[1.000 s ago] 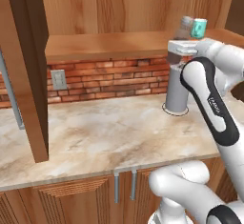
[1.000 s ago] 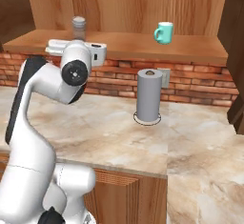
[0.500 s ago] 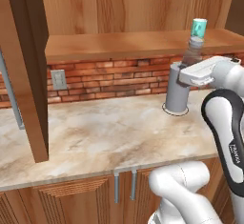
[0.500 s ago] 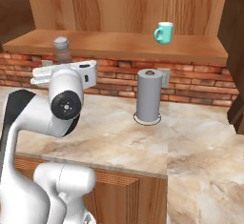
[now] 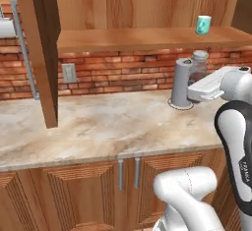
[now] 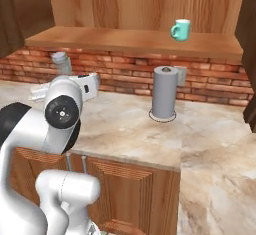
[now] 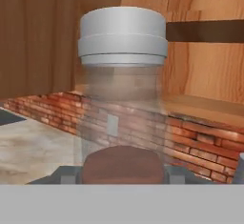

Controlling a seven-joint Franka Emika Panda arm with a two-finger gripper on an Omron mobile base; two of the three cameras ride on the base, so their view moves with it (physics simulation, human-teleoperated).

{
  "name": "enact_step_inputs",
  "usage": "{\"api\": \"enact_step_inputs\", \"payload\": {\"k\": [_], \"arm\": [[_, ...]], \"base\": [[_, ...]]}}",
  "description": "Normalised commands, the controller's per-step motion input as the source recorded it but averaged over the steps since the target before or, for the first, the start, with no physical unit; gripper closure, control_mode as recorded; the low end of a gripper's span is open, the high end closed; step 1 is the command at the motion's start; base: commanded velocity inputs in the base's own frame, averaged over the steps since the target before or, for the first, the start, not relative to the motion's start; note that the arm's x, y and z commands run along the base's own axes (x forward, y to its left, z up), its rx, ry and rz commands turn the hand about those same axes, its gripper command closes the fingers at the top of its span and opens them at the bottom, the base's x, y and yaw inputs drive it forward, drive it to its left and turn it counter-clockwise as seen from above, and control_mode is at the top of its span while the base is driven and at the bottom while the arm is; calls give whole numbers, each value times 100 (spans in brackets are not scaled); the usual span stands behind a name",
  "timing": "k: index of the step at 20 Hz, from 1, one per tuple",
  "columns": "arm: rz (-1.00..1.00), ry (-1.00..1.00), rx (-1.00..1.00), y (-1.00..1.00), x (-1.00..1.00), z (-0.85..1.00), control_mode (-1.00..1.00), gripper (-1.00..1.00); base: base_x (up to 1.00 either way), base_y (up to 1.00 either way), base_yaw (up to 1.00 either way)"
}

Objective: Take the cinnamon bottle from the cabinet and place it on the dining table, next to the plate with the cupcake. Then take the chocolate from the dining counter and place it on the cupcake plate.

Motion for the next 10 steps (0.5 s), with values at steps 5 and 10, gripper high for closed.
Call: {"api": "enact_step_inputs", "payload": {"k": [5,10], "arm": [[0,0,0,0,0,0,100,100],[0,0,0,0,0,0,100,100]], "base": [[-81,11,73],[-38,15,87]]}}
